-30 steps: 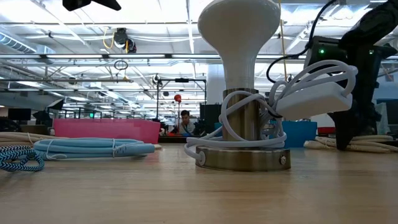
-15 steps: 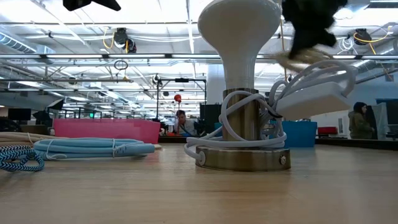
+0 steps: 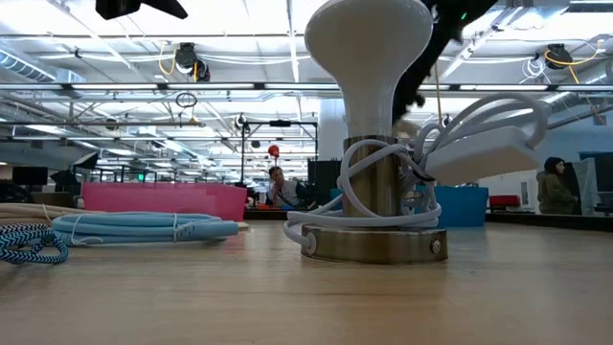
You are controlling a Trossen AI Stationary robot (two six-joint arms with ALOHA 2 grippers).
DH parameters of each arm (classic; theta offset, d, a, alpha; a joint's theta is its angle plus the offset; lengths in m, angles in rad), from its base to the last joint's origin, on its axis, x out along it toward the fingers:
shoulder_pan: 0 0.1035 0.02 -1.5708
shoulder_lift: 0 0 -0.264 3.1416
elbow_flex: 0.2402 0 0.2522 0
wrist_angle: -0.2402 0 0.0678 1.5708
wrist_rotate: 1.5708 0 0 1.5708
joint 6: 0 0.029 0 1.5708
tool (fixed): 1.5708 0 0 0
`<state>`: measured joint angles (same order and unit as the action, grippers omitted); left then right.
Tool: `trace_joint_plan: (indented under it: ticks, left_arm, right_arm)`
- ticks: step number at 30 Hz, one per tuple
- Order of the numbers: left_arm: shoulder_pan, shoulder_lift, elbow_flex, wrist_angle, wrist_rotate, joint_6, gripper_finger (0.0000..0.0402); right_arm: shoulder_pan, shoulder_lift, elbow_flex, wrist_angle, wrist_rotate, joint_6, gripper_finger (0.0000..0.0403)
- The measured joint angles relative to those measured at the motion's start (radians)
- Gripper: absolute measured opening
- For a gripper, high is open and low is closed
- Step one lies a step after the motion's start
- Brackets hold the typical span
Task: Pick & Place USB Port
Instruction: Put the right light brown USB cable into the blue bin
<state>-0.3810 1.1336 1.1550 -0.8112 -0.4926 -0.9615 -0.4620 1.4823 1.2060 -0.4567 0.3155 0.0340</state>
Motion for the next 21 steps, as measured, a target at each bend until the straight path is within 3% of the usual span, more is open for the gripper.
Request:
trace_joint_plan:
  ticks: [6, 10, 21]
  left_arm:
    - [-0.044, 0.0, 0.0, 0.0, 0.004, -0.07, 0.0136]
    - [-0.072, 0.0, 0.0, -0.002, 0.0, -0.097, 0.0136]
    - [-0.093, 0.0, 0.0, -0.008, -0.008, -0.107, 0.0136]
  right_arm:
    - [-0.077, 0.093, -0.001, -0.048, -0.15, -0.311, 0.0034]
    - [-0.075, 0.105, -0.001, -0.066, -0.17, -0.452, 0.0034]
    - [-0.061, 0.095, -0.087, -0.067, -0.241, -0.411, 0.0034]
